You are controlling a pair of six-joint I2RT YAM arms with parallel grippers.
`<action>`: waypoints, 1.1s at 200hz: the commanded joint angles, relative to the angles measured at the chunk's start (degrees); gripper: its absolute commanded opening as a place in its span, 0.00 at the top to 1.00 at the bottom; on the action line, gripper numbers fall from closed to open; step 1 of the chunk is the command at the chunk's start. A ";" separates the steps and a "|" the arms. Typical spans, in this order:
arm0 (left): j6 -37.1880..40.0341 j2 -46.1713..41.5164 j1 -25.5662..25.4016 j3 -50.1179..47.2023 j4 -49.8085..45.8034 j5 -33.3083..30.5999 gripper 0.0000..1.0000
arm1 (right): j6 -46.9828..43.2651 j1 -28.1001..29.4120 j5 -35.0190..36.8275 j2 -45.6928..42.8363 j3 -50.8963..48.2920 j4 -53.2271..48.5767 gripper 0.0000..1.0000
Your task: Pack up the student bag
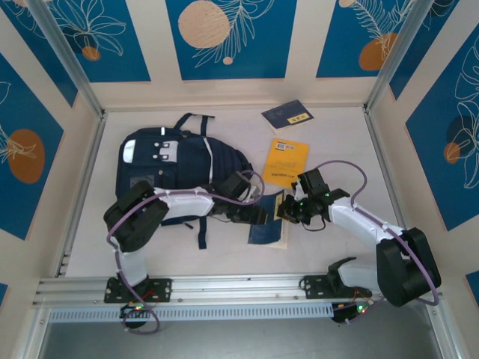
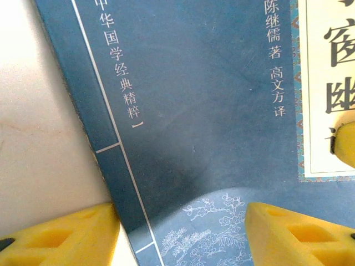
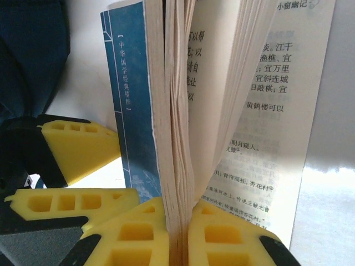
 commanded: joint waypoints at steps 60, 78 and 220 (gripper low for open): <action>-1.48 -3.91 2.57 -3.00 0.42 1.60 0.28 | -0.76 -2.34 -5.89 -6.32 1.35 -2.36 1.00; -3.63 -4.86 3.71 -4.20 2.04 2.94 0.27 | -0.38 -3.96 -10.08 -7.23 0.55 -0.76 1.00; -19.31 -10.57 5.96 -10.48 27.77 18.34 0.53 | 6.55 -12.88 -23.50 -12.17 -3.82 8.55 1.00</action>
